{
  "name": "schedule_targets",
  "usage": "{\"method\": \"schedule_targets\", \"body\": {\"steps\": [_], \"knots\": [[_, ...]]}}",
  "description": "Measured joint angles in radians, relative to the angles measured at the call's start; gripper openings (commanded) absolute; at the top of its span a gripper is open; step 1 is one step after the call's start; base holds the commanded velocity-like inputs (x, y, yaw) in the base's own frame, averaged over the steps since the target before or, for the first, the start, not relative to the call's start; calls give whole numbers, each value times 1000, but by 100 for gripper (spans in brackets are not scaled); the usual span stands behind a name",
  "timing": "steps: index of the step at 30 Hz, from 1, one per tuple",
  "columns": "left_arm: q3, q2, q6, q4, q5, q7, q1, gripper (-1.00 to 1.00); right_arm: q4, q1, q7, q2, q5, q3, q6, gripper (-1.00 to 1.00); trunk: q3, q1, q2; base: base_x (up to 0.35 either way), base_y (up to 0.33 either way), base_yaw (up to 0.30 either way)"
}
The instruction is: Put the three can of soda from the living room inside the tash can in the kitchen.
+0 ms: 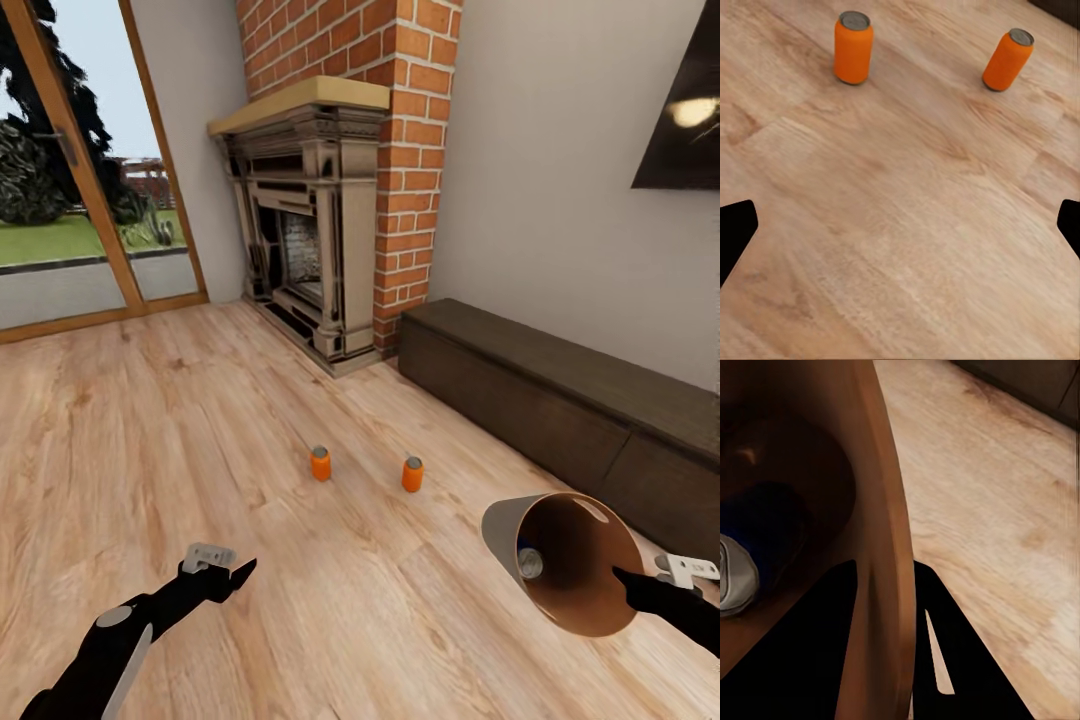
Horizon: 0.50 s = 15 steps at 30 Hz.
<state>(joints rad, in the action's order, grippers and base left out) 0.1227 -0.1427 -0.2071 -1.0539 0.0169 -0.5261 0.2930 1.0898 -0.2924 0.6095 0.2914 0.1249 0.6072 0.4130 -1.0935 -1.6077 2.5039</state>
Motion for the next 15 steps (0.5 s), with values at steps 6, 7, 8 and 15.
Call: {"method": "schedule_targets", "body": {"steps": [6,7,8,15], "knots": [[0,0,-1,1,0,0,0,100,0,0,0,-2,3,0,0,-100,0,0,0,43,33,-86],[0,0,-1,1,-1,0,0,100,0,0,0,-2,3,0,0,-100,0,0,0,36,16,-22],[0,0,-1,1,-1,1,0,100,0,0,0,-2,4,0,0,-100,0,0,0,65,32,-18],[5,3,5,7,-1,0,-5,100,2,-2,5,-9,12,-7,-23,-100,0,0,0,118,74,-6]]}}
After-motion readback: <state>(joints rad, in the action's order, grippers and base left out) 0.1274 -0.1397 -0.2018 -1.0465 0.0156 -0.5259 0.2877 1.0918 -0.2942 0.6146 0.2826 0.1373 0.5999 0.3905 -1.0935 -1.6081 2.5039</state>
